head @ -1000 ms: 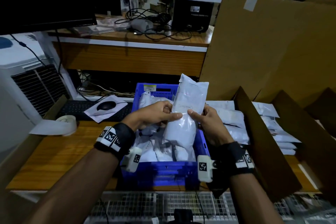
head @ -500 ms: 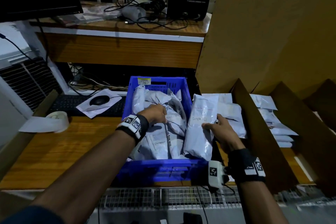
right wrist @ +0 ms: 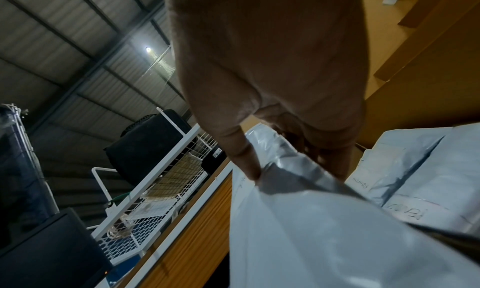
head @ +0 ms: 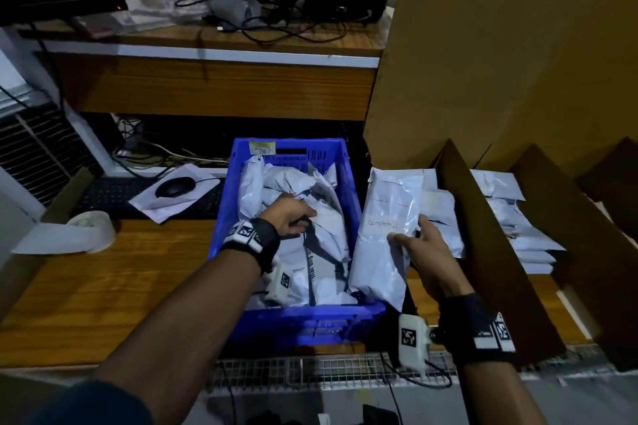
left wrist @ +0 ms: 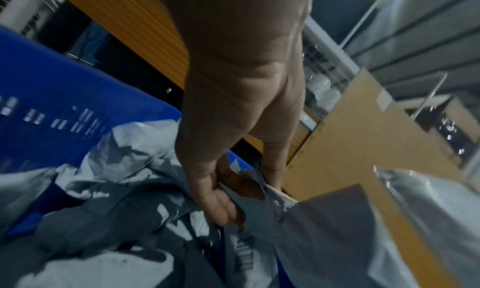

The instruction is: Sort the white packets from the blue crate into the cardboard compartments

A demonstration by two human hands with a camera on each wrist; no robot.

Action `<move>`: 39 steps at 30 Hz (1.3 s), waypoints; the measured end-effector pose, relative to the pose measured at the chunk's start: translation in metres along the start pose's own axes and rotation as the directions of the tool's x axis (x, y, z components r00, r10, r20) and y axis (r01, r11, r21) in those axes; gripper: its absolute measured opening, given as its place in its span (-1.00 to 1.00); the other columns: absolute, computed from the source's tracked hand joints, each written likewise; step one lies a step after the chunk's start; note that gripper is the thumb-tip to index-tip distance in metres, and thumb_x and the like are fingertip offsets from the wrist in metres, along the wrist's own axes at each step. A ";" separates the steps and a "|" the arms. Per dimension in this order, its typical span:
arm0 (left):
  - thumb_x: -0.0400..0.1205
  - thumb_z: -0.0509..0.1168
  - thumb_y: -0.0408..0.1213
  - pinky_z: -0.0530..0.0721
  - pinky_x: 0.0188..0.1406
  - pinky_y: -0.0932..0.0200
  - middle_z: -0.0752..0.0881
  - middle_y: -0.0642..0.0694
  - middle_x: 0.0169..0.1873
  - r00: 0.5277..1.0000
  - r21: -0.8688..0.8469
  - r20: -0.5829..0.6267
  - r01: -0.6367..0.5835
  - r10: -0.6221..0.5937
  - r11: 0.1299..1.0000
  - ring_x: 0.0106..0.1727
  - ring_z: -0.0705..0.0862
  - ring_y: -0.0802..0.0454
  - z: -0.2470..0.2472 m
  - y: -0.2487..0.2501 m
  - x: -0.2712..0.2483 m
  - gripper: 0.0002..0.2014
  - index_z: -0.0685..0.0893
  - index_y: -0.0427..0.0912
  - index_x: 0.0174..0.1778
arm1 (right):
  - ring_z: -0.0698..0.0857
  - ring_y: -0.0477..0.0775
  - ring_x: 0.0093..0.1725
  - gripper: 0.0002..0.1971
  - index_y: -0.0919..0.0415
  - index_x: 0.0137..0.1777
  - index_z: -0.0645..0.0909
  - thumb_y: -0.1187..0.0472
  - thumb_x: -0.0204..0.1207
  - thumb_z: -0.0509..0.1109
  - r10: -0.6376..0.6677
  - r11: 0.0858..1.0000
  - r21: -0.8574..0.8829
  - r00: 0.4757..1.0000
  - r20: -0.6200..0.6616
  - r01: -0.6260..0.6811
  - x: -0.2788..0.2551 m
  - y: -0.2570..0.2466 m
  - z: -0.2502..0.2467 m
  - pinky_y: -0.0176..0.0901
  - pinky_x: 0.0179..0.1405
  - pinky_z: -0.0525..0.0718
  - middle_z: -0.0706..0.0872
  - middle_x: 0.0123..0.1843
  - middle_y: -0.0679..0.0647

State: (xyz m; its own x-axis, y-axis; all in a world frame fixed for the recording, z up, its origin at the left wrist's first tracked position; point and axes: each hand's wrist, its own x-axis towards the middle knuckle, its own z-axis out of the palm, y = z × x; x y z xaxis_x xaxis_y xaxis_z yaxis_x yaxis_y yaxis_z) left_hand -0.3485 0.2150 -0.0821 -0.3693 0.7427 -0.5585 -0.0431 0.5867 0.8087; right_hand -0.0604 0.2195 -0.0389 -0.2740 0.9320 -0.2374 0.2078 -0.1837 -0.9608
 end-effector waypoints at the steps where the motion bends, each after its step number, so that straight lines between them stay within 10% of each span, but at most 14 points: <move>1: 0.67 0.52 -0.44 0.83 0.12 -0.04 0.74 -0.15 -0.26 0.999 -0.038 0.048 -0.011 0.012 0.999 -0.21 0.74 -0.04 -0.007 0.004 -0.006 -0.84 0.64 -0.23 -0.05 | 0.82 0.13 0.25 -0.66 0.16 0.44 0.60 0.43 0.72 0.42 -0.002 1.000 0.001 1.000 -0.014 0.002 0.002 -0.001 -0.001 -0.08 0.14 0.78 0.84 0.24 0.08; 5: 0.64 0.55 -0.48 0.82 0.23 -0.03 0.77 -0.10 -0.11 0.972 -0.184 0.137 -0.163 0.190 0.969 -0.03 0.81 0.00 -0.035 0.019 -0.040 -0.74 0.60 -0.12 -0.05 | 0.78 0.12 0.09 -0.61 0.17 0.44 0.43 0.43 0.70 0.39 -0.039 0.999 0.009 0.997 -0.064 0.040 0.007 -0.014 0.001 -0.02 -0.01 0.74 0.78 0.20 0.23; 10: 0.73 0.45 -0.45 0.78 0.35 0.03 0.85 -0.19 0.28 0.895 -0.284 0.209 -0.330 0.394 0.900 0.32 0.82 -0.10 -0.063 0.031 -0.087 -0.72 0.72 -0.30 0.37 | 0.71 0.18 -0.15 -0.10 -0.43 0.66 0.09 0.49 0.61 0.30 -0.209 0.976 -0.057 0.977 0.033 0.211 0.009 -0.029 0.021 0.10 0.00 0.73 0.71 -0.09 0.16; 16: 0.79 0.39 -0.38 0.78 -0.13 0.24 0.87 -0.19 0.08 0.845 -0.217 0.257 -0.422 0.469 0.880 -0.04 0.86 0.03 -0.070 0.025 -0.127 -0.72 0.65 -0.41 0.38 | 0.70 -0.24 -0.32 -0.68 0.14 0.22 0.76 0.42 0.76 0.20 -0.149 0.987 0.081 0.975 0.167 0.137 -0.008 -0.063 0.057 -0.45 -0.37 0.60 0.78 -0.34 -0.22; 20: 0.75 0.49 -0.20 0.65 0.32 -0.28 0.80 -0.28 0.34 0.822 -0.160 0.270 -0.475 0.502 0.865 0.32 0.77 -0.36 -0.069 0.016 -0.140 -0.64 0.70 -0.22 0.43 | 0.81 0.24 0.36 -0.43 0.20 0.44 0.76 -0.27 0.78 0.28 -0.079 0.948 0.316 0.937 0.341 -0.035 -0.025 -0.076 0.069 0.17 0.39 0.72 0.83 0.36 0.19; 24: 0.74 0.50 -0.20 0.78 0.27 -0.07 0.77 -0.24 0.37 0.786 -0.117 0.292 -0.536 0.545 0.836 0.31 0.81 -0.16 -0.066 0.011 -0.153 -0.63 0.71 -0.17 0.46 | 0.85 0.39 0.20 -0.58 0.38 0.11 0.81 -0.04 0.80 0.40 -0.168 0.961 0.249 0.970 0.176 0.121 -0.031 -0.076 0.081 0.25 0.27 0.78 0.89 0.11 0.29; 30: 0.59 0.65 -0.31 0.69 0.23 0.08 0.85 -0.03 0.10 0.784 0.006 0.339 -0.555 0.520 0.832 0.19 0.79 0.06 -0.081 -0.013 -0.153 -0.64 0.79 -0.13 0.29 | 0.79 0.47 0.24 -0.45 0.68 0.23 0.61 0.03 0.78 0.43 -0.186 0.925 0.347 0.981 0.048 0.158 -0.033 -0.076 0.074 0.39 0.36 0.70 0.80 0.22 0.53; 39: 0.64 0.59 -0.32 0.62 -0.02 0.18 0.62 0.01 -0.35 0.804 0.014 0.202 -0.573 0.559 0.819 -0.25 0.60 0.14 -0.092 -0.034 -0.153 -0.85 0.75 -0.22 0.00 | 0.85 0.15 0.07 -0.73 0.34 0.09 0.76 0.16 0.85 0.32 -0.224 0.892 0.385 0.971 -0.081 0.237 -0.042 -0.086 0.064 -0.01 0.08 0.82 0.88 0.04 0.24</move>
State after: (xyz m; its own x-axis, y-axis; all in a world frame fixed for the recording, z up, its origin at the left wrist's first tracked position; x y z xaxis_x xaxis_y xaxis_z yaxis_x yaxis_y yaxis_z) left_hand -0.3761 0.0520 -0.0069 -0.1337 0.9904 -0.0339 0.1894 0.0591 0.9801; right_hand -0.1271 0.1761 0.0441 -0.2365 0.9716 -0.0042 -0.2413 -0.0629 -0.9684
